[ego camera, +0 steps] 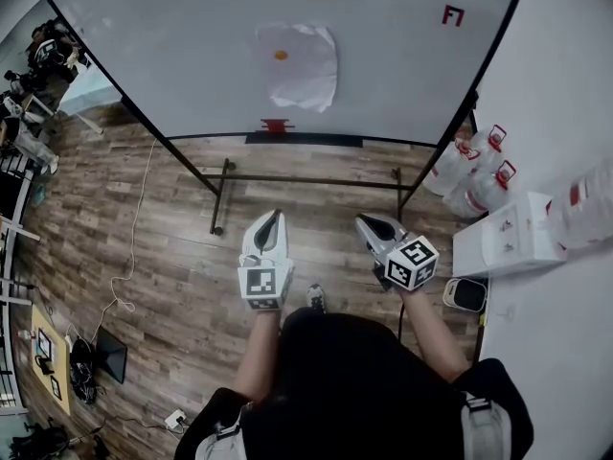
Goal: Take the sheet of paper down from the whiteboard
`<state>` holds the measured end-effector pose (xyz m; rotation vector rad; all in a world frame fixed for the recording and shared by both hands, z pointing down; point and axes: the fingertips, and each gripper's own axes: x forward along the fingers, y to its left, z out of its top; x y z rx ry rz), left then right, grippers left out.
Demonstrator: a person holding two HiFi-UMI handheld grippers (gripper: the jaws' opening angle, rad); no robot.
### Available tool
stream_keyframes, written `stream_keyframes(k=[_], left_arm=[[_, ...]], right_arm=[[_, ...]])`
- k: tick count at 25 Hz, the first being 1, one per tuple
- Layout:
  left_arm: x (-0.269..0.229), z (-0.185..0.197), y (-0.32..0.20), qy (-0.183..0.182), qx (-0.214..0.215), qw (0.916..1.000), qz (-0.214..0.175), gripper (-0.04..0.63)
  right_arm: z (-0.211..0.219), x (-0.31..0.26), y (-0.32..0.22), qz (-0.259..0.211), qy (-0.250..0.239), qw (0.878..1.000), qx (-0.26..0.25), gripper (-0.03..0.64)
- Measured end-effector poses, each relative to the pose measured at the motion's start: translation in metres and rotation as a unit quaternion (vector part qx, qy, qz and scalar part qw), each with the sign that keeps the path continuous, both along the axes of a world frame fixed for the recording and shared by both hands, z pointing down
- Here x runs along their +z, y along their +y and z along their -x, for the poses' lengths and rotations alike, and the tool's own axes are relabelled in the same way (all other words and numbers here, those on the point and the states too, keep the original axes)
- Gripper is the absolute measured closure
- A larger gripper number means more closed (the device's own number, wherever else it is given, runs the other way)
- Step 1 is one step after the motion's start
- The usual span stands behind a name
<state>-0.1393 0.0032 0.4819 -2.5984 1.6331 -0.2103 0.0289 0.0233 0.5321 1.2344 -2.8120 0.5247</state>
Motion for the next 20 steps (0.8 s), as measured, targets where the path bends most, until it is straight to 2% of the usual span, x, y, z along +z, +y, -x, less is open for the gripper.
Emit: stream_keyframes(k=[9,12,17,20], left_arm=[[-0.001,0.019,-0.048,0.023,0.003,0.9997,-0.001,0.584],[0.003,0.026,-0.064,0.019,0.003,0.9998,0.001,0.583],[0.0,0.032,-0.086,0.035,0.017,0.9992,0.011,0.584],[0.006,0.04,-0.1,0.025,0.02,0.9995,0.008,0.583]], right_arm=[[0.02,0.001,-0.047,0.0,0.009,1.0,0.001,0.614],[0.024,0.002,-0.062,0.007,-0.002,1.0,0.006,0.614],[0.031,0.003,-0.085,0.009,-0.008,1.0,0.019,0.613],[0.038,0.006,-0.095,0.006,-0.002,1.0,0.025,0.614]])
